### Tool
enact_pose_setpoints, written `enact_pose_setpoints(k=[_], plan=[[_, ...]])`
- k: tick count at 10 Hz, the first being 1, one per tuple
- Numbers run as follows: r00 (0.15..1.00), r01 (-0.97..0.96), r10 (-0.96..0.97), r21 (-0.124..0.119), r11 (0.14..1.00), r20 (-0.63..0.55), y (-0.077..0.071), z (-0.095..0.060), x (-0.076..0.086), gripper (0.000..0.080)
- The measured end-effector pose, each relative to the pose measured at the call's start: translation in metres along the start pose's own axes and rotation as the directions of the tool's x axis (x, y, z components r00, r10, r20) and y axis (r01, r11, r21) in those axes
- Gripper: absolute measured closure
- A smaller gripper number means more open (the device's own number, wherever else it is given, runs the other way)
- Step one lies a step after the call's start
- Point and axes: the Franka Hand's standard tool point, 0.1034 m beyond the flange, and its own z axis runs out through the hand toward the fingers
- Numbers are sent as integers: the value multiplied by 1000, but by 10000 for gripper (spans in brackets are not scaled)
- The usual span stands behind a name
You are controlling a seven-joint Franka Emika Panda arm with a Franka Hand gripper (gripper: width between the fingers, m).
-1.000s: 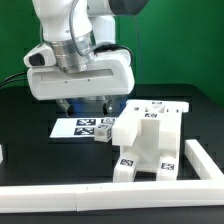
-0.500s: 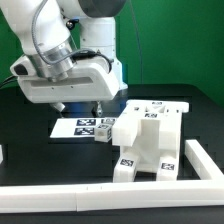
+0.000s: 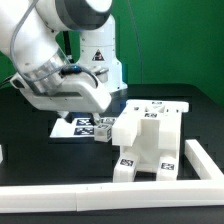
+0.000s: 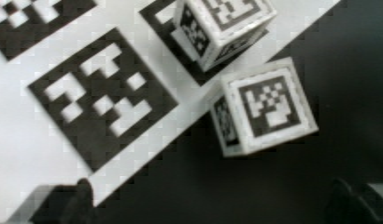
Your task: Assemble chair
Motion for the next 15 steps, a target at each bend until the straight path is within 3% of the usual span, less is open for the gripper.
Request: enact_pose_setpoints(k=[1,2,4,7,11,15], plan=[[1000,-10,10,4,1000,18,-2,-1,-2,150],[999,24,-25,-31,999,-27,-2,-3,2,150],[1000,17,-18,-31,999,-21,0,-1,2,150],[998,-67,67,-5,998,0,-2,13,2,150],[998,-64,64,-23,998,10,-7,28,-6,150],[997,-69,70,-33,997,17,-2,34,-7,150]])
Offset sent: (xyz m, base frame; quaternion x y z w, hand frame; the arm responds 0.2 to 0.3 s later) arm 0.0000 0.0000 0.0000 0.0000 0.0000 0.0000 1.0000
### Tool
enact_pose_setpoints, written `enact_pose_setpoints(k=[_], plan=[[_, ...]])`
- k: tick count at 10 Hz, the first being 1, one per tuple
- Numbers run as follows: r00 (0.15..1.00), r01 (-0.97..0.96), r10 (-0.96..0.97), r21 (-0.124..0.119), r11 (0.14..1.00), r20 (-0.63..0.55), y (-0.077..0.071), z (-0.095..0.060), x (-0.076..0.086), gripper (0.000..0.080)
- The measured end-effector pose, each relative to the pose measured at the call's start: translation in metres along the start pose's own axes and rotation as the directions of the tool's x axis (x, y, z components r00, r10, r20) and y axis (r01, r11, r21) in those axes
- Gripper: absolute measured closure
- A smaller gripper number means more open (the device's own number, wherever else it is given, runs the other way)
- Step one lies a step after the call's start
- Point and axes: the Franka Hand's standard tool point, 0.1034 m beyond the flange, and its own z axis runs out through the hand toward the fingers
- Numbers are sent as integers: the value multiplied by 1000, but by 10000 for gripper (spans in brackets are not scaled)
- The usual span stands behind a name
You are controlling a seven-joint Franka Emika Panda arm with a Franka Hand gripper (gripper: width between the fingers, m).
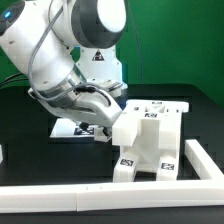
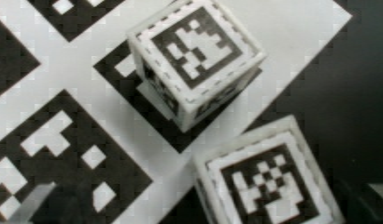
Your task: Assemble chair
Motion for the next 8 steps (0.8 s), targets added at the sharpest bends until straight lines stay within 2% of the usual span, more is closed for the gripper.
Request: enact_pose_setpoints(k=[3,5,6,7,8], plan=[[1000,5,-5,-9,1000,-2,-1,5,-3,150],[1000,4,-4,-8,1000,-2,-1,5,-3,408],[1000,4,-4,-8,1000,-2,-1,5,-3,408],[1000,4,-4,-8,1000,-2,-1,5,-3,518],[999,35,-35,-5,999,7,1,0,-1,518]])
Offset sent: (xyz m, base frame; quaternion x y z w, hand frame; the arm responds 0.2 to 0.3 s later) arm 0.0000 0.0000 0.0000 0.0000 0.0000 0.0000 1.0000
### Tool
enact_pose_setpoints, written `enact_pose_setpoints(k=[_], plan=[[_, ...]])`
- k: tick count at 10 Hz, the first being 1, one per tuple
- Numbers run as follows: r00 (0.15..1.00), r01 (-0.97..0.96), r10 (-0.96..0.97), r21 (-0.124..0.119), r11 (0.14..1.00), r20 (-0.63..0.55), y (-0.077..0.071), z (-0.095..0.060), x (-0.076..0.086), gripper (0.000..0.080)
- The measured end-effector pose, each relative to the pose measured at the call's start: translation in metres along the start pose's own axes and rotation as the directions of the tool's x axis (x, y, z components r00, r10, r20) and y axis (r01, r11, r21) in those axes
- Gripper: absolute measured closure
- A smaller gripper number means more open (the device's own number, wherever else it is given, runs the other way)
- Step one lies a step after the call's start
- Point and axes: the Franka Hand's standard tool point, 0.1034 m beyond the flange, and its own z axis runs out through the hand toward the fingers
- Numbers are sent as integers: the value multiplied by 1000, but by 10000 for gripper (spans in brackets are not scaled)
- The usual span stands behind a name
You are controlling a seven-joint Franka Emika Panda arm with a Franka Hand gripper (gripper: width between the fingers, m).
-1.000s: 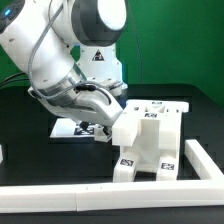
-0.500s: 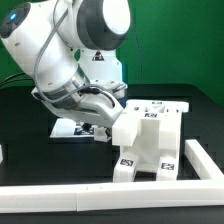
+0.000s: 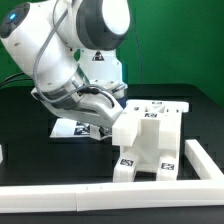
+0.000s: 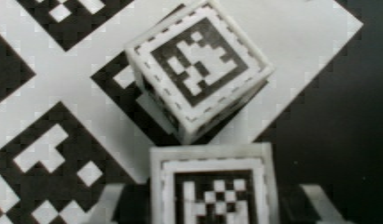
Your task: Assemble chair
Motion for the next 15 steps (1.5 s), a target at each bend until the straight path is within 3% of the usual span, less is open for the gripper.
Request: enact_pose_setpoints(k=[4,8,11,12,14,15], plan=[[995,89,-88,26,996,-50,29,-41,34,518],[996,81,-79,26,996,-47,30,-40,34,518],[996,84,-84,21,996,-8,47,-56,64,518],[998,68,-68,19,998,-3,54,-54,69,517],[998,67,-67,19,998,-5,54,-54,70,517],[998,66,-66,19,998,-4,55,-54,70,447]])
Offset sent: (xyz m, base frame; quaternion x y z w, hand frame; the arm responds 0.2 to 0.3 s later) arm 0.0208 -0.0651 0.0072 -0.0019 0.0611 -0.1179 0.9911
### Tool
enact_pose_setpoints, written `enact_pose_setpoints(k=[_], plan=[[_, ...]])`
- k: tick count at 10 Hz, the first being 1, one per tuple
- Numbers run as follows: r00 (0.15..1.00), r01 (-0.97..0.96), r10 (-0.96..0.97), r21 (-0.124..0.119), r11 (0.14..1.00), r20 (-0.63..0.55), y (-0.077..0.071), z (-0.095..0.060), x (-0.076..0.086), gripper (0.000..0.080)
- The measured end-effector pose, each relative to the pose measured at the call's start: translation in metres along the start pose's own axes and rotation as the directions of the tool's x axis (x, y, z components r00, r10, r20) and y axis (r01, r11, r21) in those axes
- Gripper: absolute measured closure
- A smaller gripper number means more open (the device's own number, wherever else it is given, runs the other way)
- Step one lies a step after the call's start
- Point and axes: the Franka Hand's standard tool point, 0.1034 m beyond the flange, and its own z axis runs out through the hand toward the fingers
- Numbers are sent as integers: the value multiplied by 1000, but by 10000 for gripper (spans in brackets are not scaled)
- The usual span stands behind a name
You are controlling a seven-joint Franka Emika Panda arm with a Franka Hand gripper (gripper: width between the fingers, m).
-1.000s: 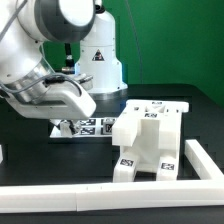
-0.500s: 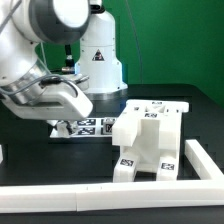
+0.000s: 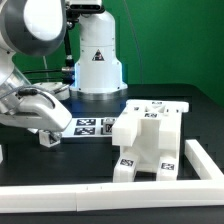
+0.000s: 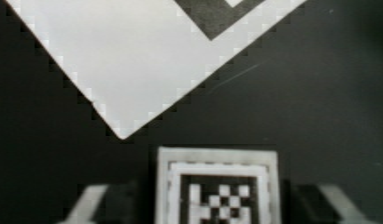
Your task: Assemble chair
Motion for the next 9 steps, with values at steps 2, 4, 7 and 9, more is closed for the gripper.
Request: enact_pose_setpoints(k=[2,4,7,9], plan=[[1000,0,0,0,1000,0,0,0,0,246],[1000,4,-4,-2,1000,-17,0,-6,4,171],[984,26,-30,-25,999,-178,1,-29,10,151],[943,24,-40,-54,998,-330,4,-32,6,151]])
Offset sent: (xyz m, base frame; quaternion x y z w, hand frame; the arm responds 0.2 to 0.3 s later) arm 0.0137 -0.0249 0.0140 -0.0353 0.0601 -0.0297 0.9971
